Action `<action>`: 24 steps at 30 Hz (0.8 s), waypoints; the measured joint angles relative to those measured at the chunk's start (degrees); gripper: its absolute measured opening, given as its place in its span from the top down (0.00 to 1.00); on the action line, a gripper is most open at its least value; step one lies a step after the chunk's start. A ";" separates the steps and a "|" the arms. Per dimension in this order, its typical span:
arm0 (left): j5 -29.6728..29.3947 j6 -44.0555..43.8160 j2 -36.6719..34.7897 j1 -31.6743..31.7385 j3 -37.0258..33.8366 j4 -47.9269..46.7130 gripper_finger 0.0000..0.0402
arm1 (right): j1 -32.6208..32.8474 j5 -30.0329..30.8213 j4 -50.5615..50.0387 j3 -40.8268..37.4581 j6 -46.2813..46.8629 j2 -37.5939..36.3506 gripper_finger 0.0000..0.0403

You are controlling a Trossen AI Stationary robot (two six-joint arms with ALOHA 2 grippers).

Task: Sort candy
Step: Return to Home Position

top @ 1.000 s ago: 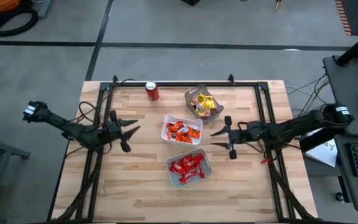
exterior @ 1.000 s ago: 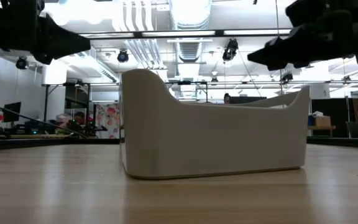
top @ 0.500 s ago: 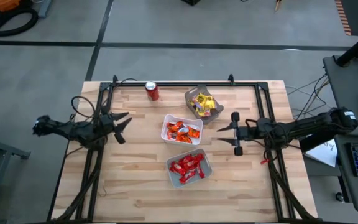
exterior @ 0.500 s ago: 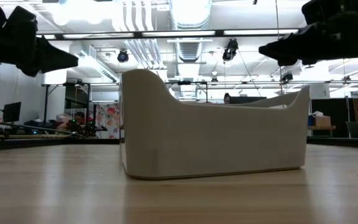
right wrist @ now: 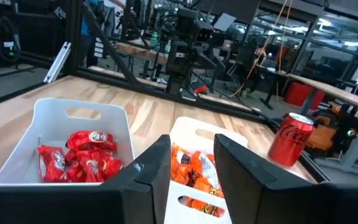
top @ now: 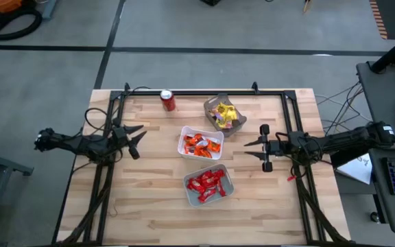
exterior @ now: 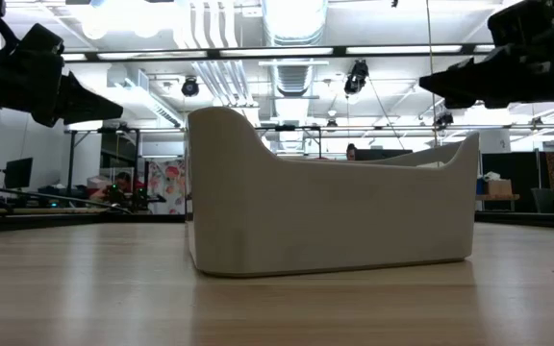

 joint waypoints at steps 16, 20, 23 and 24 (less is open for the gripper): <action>0.00 -1.67 2.40 0.00 -0.07 0.19 0.70 | 0.00 1.65 -0.37 -0.51 5.52 0.02 0.82; 0.00 -1.67 2.40 0.00 -0.07 0.30 0.70 | 0.00 1.62 -0.35 -0.51 6.10 0.24 0.80; 0.00 -1.67 2.37 0.00 -0.08 0.32 0.70 | 0.00 1.60 -0.30 -0.51 6.10 0.22 0.79; 0.00 -1.67 2.40 0.00 -0.09 0.32 0.70 | 0.00 1.62 -0.53 -0.49 5.70 0.22 0.79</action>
